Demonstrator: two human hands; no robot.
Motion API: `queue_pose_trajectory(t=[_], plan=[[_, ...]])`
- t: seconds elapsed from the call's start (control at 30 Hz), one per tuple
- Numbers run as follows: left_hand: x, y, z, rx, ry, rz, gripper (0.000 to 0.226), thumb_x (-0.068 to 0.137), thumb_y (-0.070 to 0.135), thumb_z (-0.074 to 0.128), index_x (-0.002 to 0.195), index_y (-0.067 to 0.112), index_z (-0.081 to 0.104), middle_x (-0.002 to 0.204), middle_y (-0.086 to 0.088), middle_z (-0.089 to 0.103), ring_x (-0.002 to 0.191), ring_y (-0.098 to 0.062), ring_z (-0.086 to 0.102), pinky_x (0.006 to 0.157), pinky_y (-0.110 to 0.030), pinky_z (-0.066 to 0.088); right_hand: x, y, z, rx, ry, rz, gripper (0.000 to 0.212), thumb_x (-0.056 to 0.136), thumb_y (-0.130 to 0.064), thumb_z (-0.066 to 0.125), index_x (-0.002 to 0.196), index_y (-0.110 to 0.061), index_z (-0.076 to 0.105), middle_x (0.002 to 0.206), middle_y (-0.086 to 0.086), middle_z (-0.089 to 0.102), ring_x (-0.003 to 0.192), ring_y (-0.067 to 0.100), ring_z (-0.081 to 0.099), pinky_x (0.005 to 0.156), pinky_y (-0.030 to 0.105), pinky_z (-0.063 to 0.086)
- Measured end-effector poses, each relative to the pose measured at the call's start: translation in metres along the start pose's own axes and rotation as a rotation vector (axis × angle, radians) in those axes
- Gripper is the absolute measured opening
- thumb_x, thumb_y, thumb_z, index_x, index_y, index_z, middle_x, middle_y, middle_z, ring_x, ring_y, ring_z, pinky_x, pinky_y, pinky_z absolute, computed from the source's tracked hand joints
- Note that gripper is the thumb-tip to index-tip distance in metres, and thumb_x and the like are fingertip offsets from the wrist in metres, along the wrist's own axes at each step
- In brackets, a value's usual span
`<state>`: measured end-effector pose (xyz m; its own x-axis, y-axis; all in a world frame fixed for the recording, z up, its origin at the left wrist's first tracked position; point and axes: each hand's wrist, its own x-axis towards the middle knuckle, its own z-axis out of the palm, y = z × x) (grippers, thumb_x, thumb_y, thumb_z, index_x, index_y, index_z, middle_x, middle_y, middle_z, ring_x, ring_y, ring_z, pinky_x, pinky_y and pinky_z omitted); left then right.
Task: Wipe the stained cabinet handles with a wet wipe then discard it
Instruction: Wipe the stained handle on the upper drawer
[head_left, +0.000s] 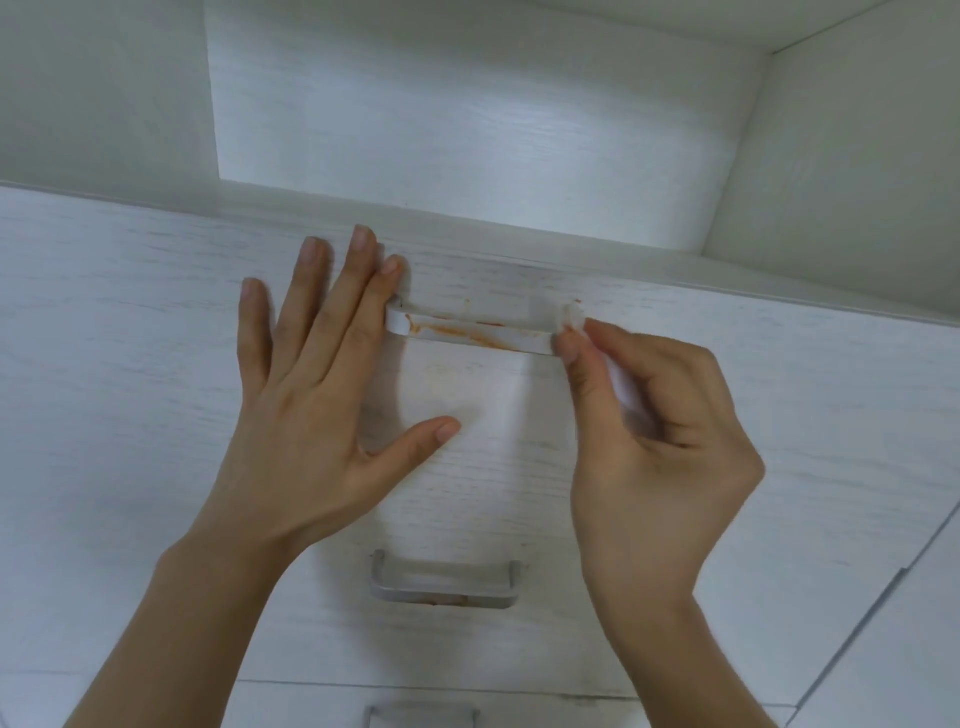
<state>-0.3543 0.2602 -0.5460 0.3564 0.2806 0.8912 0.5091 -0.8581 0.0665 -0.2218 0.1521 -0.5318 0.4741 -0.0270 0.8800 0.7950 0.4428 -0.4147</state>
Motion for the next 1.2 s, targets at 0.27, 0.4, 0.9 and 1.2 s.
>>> queue_pose_trajectory(t=[0.27, 0.4, 0.9, 1.2], plan=[[0.0, 0.001, 0.001, 0.017, 0.026, 0.003, 0.088, 0.09, 0.07, 0.028, 0.15, 0.007, 0.019, 0.159, -0.008, 0.012, 0.147, -0.018, -0.005, 0.116, -0.042, -0.01, -0.007, -0.004, 0.006, -0.118, -0.059, -0.144, 0.007, 0.081, -0.011, 0.072, 0.088, -0.008, 0.074, 0.078, 0.005, 0.066, 0.073, 0.003, 0.058, 0.07, 0.003, 0.042], [-0.001, 0.002, -0.001, 0.01, 0.023, 0.001, 0.087, 0.09, 0.07, 0.028, 0.151, 0.008, 0.019, 0.159, -0.007, 0.012, 0.147, -0.017, -0.005, 0.116, -0.042, -0.01, -0.015, -0.007, 0.015, -0.073, 0.0, -0.079, 0.006, 0.082, -0.011, 0.071, 0.086, -0.007, 0.072, 0.079, 0.003, 0.065, 0.078, 0.001, 0.059, 0.072, 0.003, 0.042], [-0.002, 0.0, -0.003, -0.014, 0.012, 0.015, 0.088, 0.089, 0.07, 0.029, 0.152, 0.009, 0.014, 0.16, -0.006, 0.01, 0.147, -0.017, -0.006, 0.116, -0.041, -0.012, -0.018, -0.011, 0.017, -0.127, -0.011, -0.11, 0.007, 0.082, -0.008, 0.071, 0.088, -0.008, 0.072, 0.08, 0.001, 0.062, 0.075, -0.007, 0.054, 0.071, 0.001, 0.039], [-0.002, -0.002, -0.003, -0.005, 0.015, 0.029, 0.087, 0.089, 0.069, 0.03, 0.152, 0.01, 0.017, 0.16, -0.004, 0.009, 0.147, -0.016, -0.006, 0.116, -0.043, -0.01, -0.006, -0.017, 0.017, -0.165, -0.002, -0.056, 0.008, 0.084, -0.011, 0.069, 0.091, -0.01, 0.073, 0.077, 0.002, 0.058, 0.072, -0.001, 0.054, 0.07, 0.002, 0.039]])
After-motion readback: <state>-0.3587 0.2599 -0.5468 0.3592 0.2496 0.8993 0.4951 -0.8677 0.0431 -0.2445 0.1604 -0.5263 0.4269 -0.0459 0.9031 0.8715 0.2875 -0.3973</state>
